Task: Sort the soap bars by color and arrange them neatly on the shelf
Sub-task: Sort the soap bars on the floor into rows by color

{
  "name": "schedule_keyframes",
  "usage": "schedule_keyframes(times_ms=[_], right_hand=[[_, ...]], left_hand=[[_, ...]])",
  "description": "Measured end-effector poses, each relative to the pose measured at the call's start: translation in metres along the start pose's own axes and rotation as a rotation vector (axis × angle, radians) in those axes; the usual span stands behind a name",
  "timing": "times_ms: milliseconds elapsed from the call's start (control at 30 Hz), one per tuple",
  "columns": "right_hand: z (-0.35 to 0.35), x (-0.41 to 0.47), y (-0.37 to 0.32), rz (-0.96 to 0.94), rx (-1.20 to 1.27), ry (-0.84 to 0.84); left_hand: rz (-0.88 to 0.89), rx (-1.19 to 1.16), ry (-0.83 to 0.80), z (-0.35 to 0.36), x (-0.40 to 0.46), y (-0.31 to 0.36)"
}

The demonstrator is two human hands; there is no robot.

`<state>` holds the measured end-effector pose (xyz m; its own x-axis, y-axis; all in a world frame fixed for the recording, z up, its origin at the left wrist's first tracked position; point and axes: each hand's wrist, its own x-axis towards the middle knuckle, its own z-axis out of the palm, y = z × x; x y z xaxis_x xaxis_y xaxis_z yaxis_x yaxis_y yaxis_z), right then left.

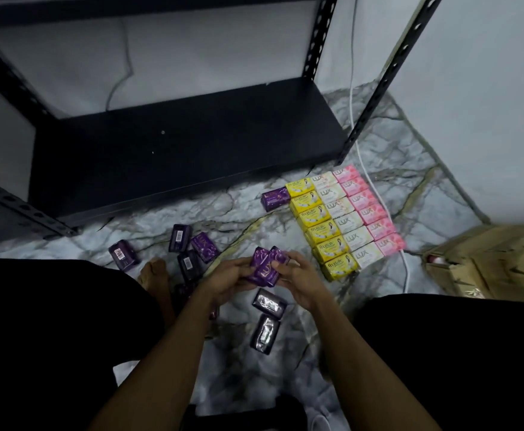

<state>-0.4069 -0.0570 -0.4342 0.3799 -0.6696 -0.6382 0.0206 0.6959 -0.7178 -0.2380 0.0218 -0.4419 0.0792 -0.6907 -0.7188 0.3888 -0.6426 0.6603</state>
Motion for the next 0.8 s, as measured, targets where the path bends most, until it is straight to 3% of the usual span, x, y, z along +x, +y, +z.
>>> schedule_keyframes(times_ms=[333, 800], right_hand=[[0.005, -0.041, -0.006, -0.054, 0.013, -0.012], [0.003, 0.017, -0.013, 0.217, 0.418, 0.08]], left_hand=[[0.065, 0.051, -0.073, 0.025, -0.028, 0.016], [0.052, 0.33, 0.005, 0.046, 0.035, 0.043]])
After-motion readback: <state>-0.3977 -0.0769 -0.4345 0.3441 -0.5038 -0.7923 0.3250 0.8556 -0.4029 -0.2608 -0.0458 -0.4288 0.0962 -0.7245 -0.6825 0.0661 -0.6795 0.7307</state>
